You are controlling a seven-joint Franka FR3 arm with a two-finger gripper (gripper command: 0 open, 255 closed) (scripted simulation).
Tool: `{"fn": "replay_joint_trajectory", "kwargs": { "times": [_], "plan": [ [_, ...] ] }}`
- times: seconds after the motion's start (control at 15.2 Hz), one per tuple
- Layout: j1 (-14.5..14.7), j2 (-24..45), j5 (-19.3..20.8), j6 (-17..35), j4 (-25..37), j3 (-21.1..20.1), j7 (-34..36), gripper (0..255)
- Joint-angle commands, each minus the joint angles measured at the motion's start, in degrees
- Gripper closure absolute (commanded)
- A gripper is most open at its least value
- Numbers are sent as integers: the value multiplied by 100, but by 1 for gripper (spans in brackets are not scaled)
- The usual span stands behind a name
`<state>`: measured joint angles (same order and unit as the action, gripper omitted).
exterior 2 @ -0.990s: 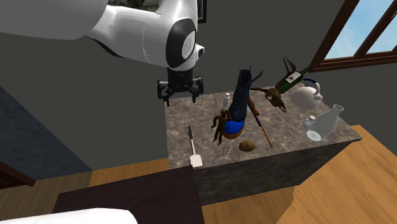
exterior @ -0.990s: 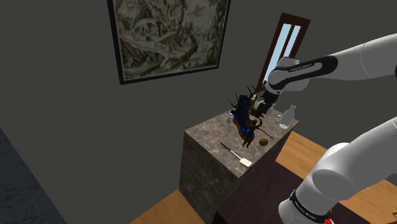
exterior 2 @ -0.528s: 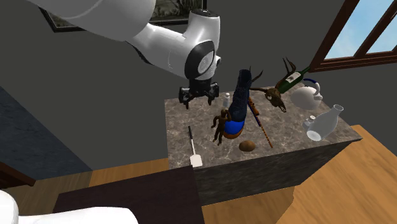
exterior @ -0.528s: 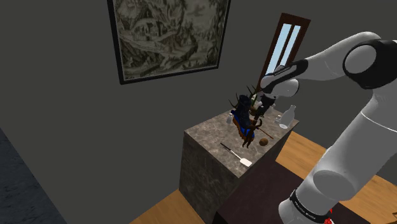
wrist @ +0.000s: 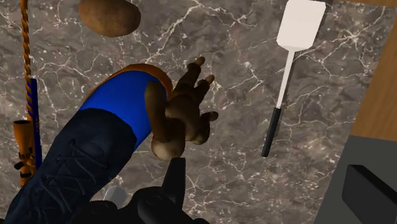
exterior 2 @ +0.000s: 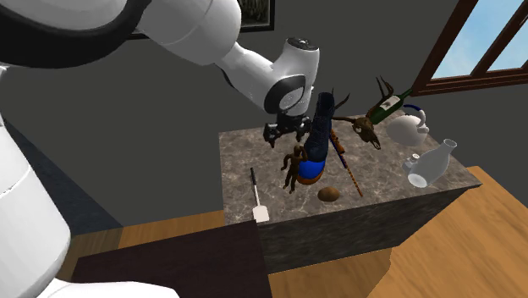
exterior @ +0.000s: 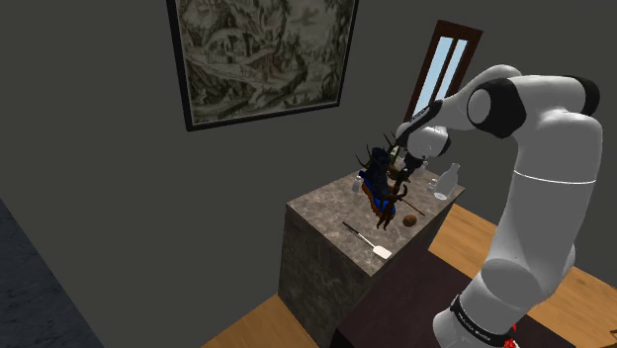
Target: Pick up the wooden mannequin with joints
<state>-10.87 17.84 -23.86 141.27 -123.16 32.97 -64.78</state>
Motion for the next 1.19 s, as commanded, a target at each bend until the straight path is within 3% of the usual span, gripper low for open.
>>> {"fn": "replay_joint_trajectory", "kwargs": {
  "times": [0.0, 0.26, 0.92, 0.99, 1.12],
  "plan": [
    [-277, 500, -357, -30, 472, -168, -346, 0],
    [-824, 1372, -802, -86, 1376, -485, -814, 0],
    [-1041, 1843, -1133, 253, 1488, -761, -1072, 0],
    [-1042, 1838, -1134, 256, 1479, -760, -1077, 255],
    [-1039, 1833, -1134, 260, 1470, -760, -1077, 255]
  ]
}}
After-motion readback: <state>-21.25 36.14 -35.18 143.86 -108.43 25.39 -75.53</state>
